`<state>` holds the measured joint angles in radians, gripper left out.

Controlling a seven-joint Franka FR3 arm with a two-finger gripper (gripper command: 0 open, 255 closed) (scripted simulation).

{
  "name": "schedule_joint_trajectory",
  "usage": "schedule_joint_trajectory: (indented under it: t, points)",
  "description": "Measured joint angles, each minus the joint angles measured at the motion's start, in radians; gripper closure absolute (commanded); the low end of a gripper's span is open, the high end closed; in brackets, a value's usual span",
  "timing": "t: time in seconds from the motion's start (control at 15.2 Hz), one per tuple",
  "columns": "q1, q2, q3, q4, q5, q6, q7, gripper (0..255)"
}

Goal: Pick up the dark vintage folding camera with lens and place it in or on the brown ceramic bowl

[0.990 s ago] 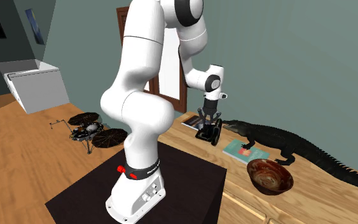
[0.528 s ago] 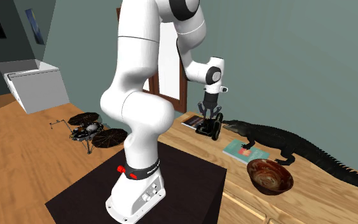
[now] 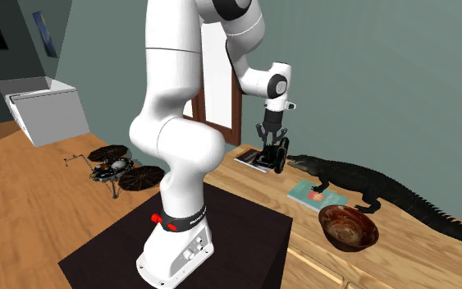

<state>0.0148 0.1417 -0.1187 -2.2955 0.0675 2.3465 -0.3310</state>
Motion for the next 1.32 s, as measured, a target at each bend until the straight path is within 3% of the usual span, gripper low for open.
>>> schedule_joint_trajectory:
  t: [0.2,0.66,1.32]
  points:
    - [-0.017,-0.026,-0.015,-0.006,-0.007,-0.021,-0.026,255]
    - [-0.113,-0.050,-0.096,-0.030,-0.024,-0.026,-0.189,255]
    - [-0.253,0.001,-0.205,0.053,-0.021,-0.063,-0.439,255]
